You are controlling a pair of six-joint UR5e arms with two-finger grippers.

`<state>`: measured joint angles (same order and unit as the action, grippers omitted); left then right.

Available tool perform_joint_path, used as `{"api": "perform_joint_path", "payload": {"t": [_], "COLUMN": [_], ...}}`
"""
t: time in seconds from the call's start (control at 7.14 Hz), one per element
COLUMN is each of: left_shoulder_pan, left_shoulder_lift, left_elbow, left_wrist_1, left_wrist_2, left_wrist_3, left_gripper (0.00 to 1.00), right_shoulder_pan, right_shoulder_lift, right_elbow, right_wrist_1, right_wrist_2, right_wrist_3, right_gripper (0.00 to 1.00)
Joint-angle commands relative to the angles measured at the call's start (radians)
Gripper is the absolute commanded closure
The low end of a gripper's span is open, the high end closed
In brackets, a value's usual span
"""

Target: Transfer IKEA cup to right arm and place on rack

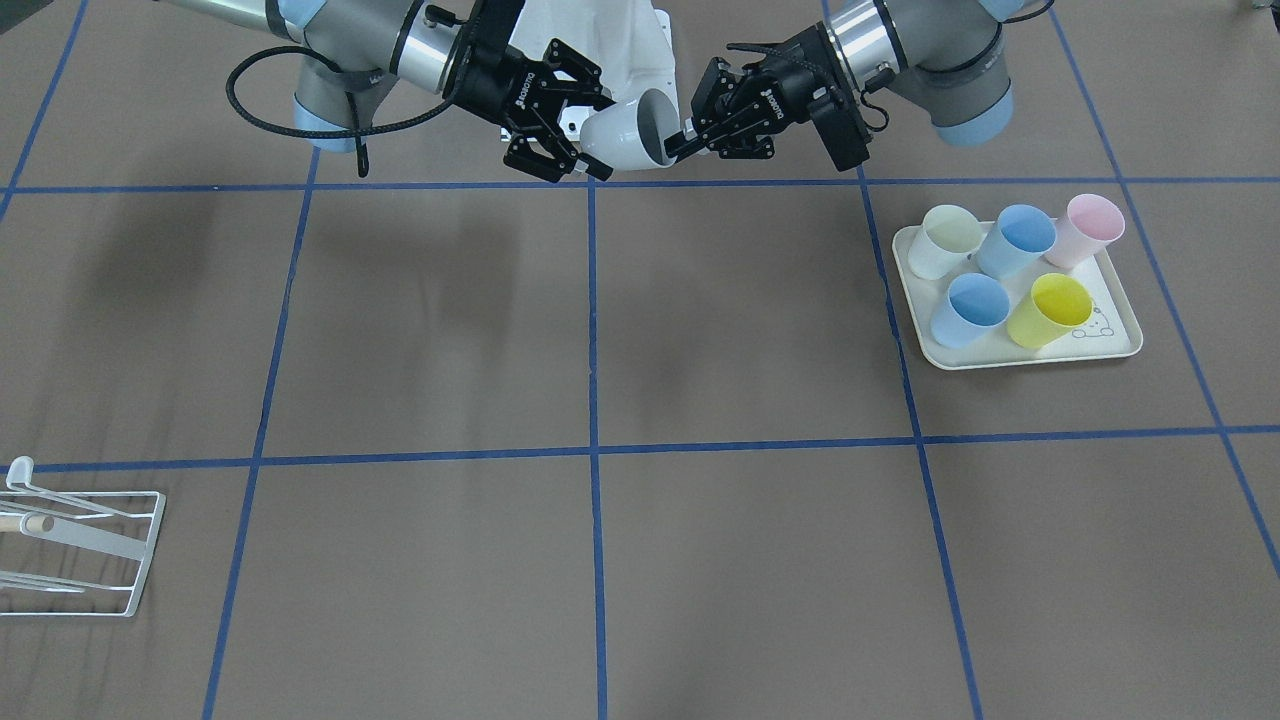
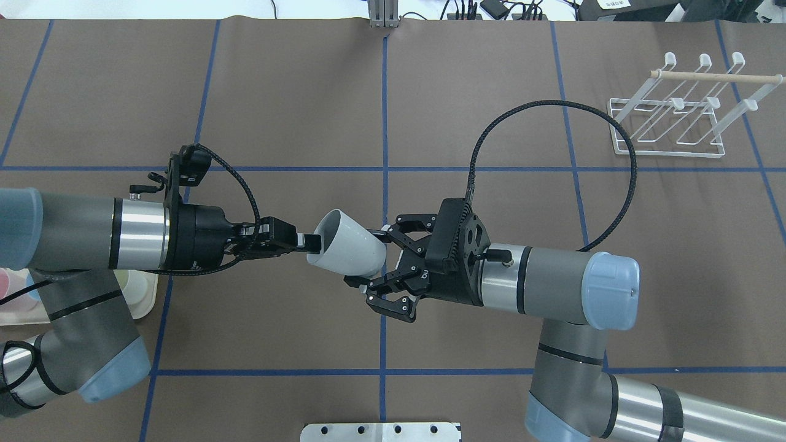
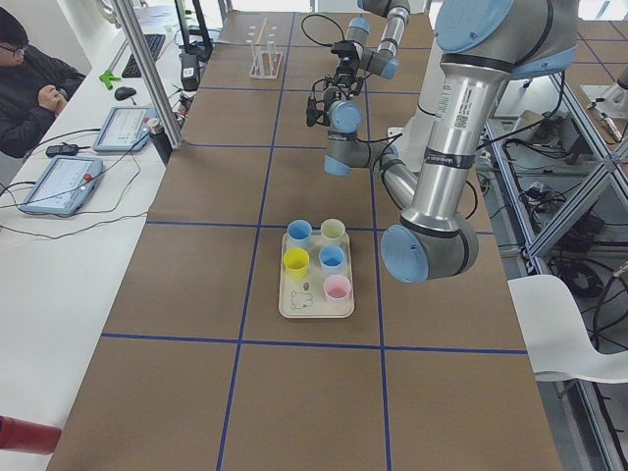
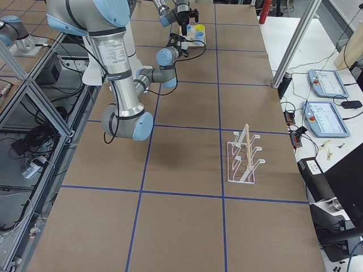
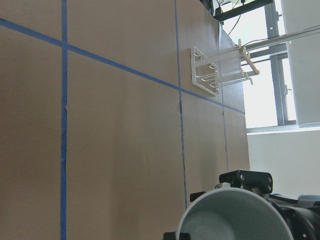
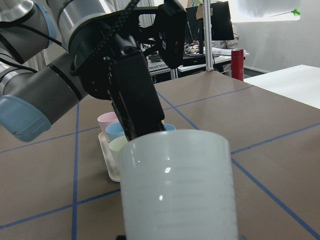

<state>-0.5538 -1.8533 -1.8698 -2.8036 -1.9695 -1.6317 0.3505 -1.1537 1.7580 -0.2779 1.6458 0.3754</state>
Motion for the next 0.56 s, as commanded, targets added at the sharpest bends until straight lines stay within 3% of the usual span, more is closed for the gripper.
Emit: {"api": "perform_joint_path", "payload": {"t": [0.0, 0.14, 0.42], "left_shoulder_pan": [0.0, -0.001, -0.012], "left_shoulder_lift": [-0.004, -0.006, -0.006], "left_elbow": [0.0, -0.003, -0.012], "left_wrist_1": [-0.001, -0.001, -0.001], "left_wrist_2": [-0.002, 0.009, 0.009], "left_wrist_3": [0.001, 0.003, 0.006], "left_gripper": [0.5, 0.01, 0.0], "right_shoulder_pan": [-0.004, -0.004, -0.002], "right_shoulder_lift": [-0.004, -0.005, -0.008], "right_elbow": [0.0, 0.0, 0.0], "right_wrist_1": [0.0, 0.0, -0.001], "right_wrist_2": [0.0, 0.0, 0.0], "right_wrist_3": [0.003, 0.003, 0.002], "right_gripper": [0.86, 0.89, 0.9]}}
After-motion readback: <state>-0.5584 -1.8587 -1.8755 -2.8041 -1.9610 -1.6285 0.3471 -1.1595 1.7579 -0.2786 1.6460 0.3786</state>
